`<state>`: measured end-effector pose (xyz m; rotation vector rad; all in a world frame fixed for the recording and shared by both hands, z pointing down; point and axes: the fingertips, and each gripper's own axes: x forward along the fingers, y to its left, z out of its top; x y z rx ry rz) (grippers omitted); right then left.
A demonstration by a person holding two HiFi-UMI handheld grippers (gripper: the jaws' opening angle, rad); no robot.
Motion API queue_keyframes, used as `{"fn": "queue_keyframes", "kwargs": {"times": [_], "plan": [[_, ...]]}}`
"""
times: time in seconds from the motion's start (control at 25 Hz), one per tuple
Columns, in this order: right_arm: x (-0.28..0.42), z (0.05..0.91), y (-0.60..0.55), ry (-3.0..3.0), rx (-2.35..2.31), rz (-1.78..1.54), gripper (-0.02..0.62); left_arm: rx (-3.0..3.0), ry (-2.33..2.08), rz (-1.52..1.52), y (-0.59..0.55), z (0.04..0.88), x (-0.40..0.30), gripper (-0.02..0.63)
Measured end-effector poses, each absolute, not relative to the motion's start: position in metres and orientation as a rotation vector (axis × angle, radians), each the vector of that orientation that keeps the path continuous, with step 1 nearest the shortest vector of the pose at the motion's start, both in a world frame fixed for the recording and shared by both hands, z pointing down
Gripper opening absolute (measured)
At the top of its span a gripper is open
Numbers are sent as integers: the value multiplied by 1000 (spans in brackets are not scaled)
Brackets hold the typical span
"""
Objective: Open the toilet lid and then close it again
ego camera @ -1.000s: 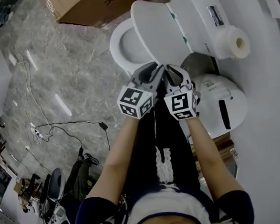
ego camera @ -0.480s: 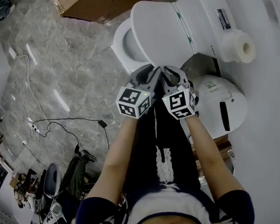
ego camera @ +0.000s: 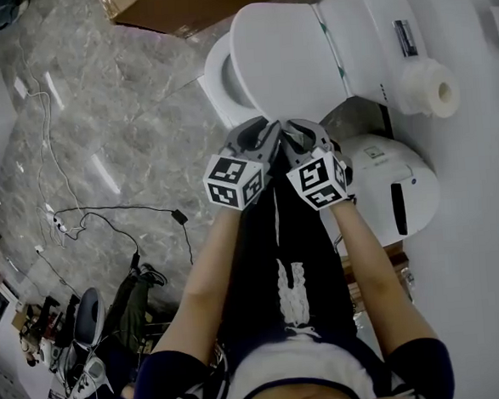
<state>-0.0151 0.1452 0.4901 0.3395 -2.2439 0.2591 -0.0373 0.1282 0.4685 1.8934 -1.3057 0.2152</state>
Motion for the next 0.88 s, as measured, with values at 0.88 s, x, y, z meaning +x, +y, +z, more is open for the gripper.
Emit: {"fn": "queue_keyframes", "kwargs": {"times": [0.88], "plan": [[-26,493,156,-2289,267,386,20,1787,-1327,257,144,497,-57,95]]}}
